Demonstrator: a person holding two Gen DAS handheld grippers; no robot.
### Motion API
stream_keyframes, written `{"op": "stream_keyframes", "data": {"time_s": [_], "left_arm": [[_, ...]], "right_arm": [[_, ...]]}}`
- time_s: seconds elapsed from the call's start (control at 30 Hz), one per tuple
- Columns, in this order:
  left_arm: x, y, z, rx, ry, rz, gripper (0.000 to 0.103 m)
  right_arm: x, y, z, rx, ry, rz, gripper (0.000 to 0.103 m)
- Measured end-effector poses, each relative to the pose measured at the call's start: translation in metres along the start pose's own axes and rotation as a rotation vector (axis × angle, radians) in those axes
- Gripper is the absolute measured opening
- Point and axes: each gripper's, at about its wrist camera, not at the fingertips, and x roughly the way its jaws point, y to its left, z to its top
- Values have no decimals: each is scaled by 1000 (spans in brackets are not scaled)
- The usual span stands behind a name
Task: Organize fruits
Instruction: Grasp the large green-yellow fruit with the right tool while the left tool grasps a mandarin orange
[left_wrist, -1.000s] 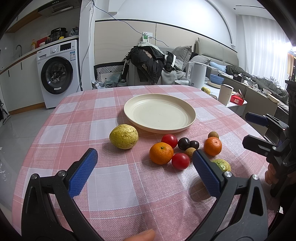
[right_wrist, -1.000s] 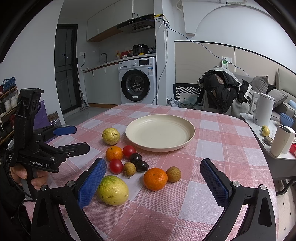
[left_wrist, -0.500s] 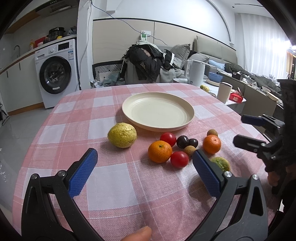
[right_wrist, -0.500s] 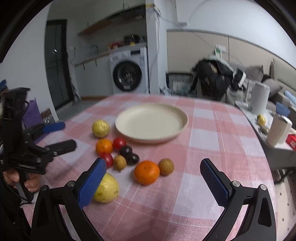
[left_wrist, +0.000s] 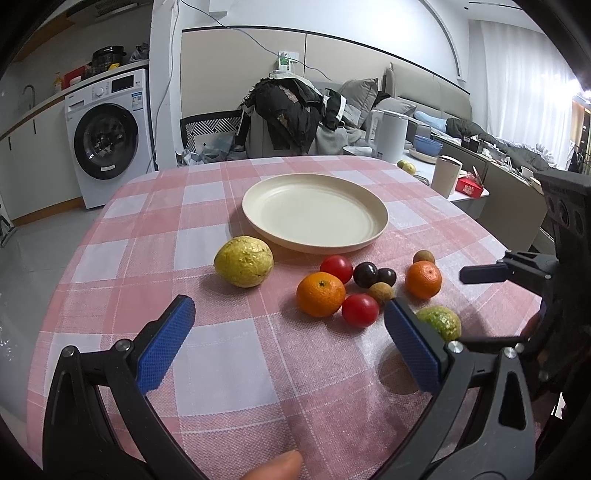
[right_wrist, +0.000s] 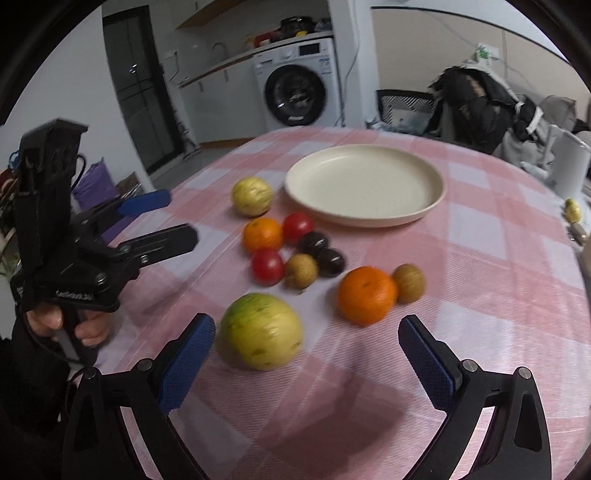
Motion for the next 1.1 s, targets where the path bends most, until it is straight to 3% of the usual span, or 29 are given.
{"op": "stream_keyframes", "data": {"time_s": [0.23,0.43,0.7,0.93,1.1], "left_arm": [[5,-6,-2,31,26,4,102],[11,-5,-3,25,55,-8,102],[27,2,-2,1,107,10,102],[54,10,4,-20,189,49,101],[70,14,8,-57,227,-2,88]], "right_arm": [[22,12,-6,-18,106,80,73],[27,16,-5,-13,100,83,53],[7,10,-1,1,21,52,52],[4,-10,13,47,-13,-32,52],[3,-19,22,64,-29,-44,52]]}}
